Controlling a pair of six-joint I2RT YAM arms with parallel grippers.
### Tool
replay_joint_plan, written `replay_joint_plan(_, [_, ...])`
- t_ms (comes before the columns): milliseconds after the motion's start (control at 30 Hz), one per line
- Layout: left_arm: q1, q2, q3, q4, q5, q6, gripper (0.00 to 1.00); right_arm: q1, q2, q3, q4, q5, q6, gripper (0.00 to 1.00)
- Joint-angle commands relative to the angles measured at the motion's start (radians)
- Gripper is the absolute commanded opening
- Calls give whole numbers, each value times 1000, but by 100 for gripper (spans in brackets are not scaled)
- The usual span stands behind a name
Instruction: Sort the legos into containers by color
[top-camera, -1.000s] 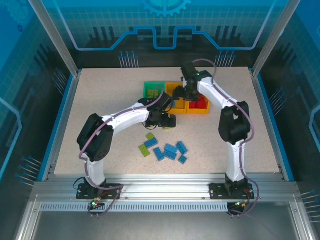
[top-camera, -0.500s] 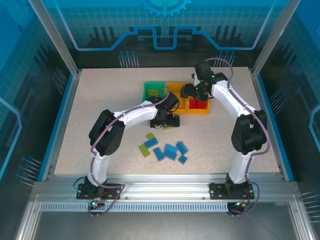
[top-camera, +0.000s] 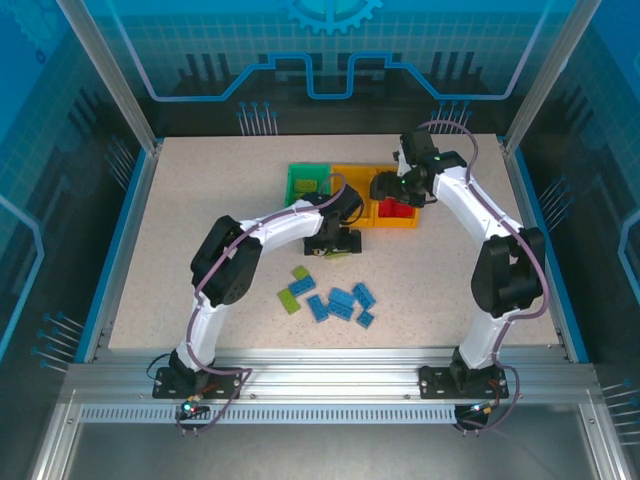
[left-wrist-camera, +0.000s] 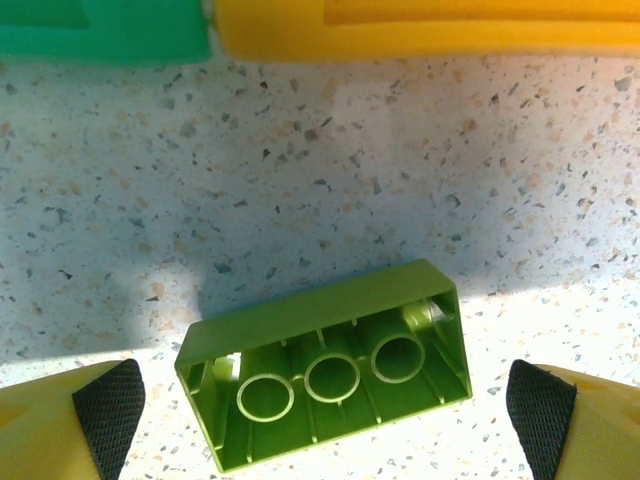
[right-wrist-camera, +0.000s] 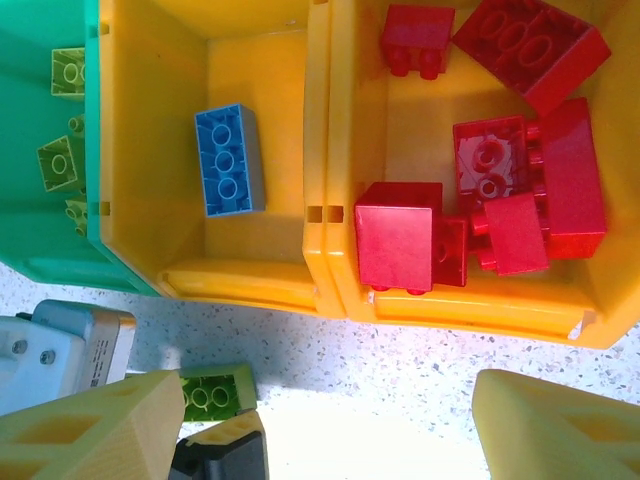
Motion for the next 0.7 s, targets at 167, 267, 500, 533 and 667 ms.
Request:
replay_joint_plan(167, [-6,55,51,-49,-31,-17,90,-10,-37,-1,6,-22,-14,77])
replay_joint_plan(267, [-7,62,59,-56,-42,-5,86,-11,-42,-2,8,-24,-11,77])
replay_joint_plan(500, [-6,64,58,-49,-49,11,73,-13,-51,-4,4,-17,-14,78])
replay_joint_plan(533, [-6,64,59,-48,-49,15,70,-13,-53,-5,2,-16,-14,78])
replay_joint_plan(667, [-6,62,54,-48,-47,20,63,-13,-58,-15,3,-13,-16,78])
